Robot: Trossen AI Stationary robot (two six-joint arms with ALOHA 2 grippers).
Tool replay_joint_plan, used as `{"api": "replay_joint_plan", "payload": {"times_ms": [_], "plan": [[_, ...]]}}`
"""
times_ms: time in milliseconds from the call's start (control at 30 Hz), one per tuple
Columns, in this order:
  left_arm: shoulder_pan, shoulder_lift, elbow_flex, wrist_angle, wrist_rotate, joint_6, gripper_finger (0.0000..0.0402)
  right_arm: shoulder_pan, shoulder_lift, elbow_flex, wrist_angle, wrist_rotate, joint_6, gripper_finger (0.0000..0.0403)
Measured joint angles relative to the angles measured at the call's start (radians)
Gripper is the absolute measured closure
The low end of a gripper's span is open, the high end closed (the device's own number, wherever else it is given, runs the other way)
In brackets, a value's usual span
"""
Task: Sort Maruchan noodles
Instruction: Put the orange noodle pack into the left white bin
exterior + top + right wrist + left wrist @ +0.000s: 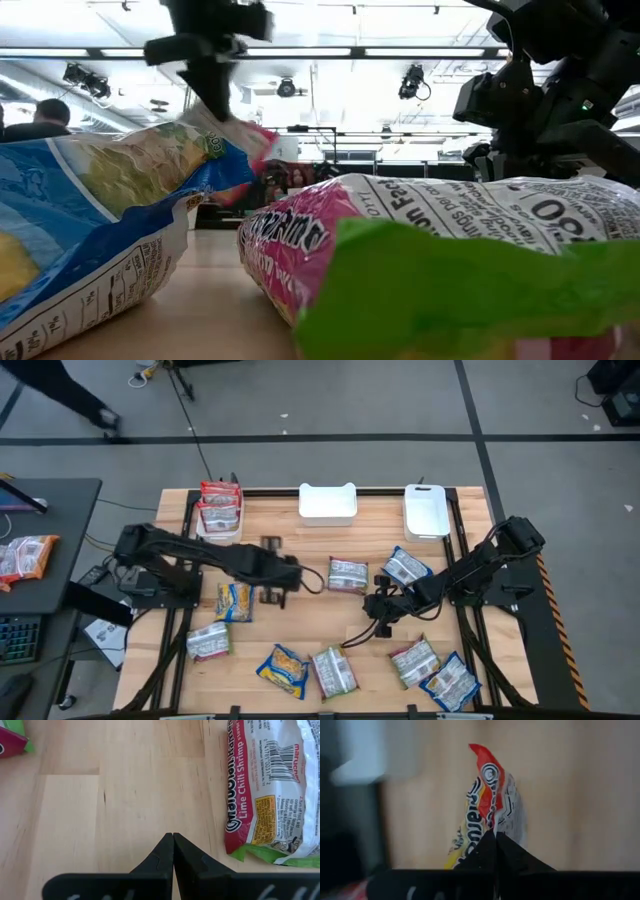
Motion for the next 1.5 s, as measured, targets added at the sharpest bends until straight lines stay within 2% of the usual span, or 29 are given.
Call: {"api": "replay_joint_plan", "payload": {"times_ms": [100,267,400,600,767,900,1100,1200,1300,1400,1500], "plan": [[0.001,-0.044,0.0,-0.138,-0.121,-0.067,0.04,0.0,0.0,0.0,0.0,0.0,0.001,0.0388],[0.041,-0.111,-0.003,-0.334,-0.242,-0.201,0.04,0.0,0.0,0.0,0.004,-0.004,0.027,0.039],[0.104,-0.219,-0.057,-0.381,-0.322,-0.24,0.0401,0.011,0.0,0.0,0.003,-0.006,0.051,0.0391],[0.23,-0.444,-0.209,-0.356,-0.336,-0.214,0.0401,0.048,0.0,0.0,-0.001,-0.008,0.082,0.0389],[0.319,-0.585,-0.364,-0.26,-0.339,-0.086,0.0401,0.06,0.0,0.0,-0.001,-0.003,0.101,0.0391],[0.42,-0.642,-0.484,-0.151,-0.374,0.067,0.0401,0.06,0.0,0.0,0.001,-0.001,0.147,0.0391],[0.568,-0.645,-0.614,0.194,-0.354,0.407,0.0399,0.06,0.0,0.0,0.004,0.0,0.188,0.039],[0.627,-0.645,-0.657,0.424,-0.291,0.576,0.0398,0.06,0.0,0.0,0.005,0.0,0.205,0.0391],[0.68,-0.645,-0.676,0.569,-0.186,0.658,0.0397,0.06,0.0,0.0,0.004,-0.001,0.219,0.0391],[0.723,-0.638,-0.683,0.595,-0.087,0.67,0.0397,0.06,0.0,0.0,0.004,-0.002,0.229,0.0389],[0.756,-0.63,-0.683,0.543,-0.061,0.665,0.0396,0.06,0.0,0.0,0.003,-0.004,0.224,0.039]]}}
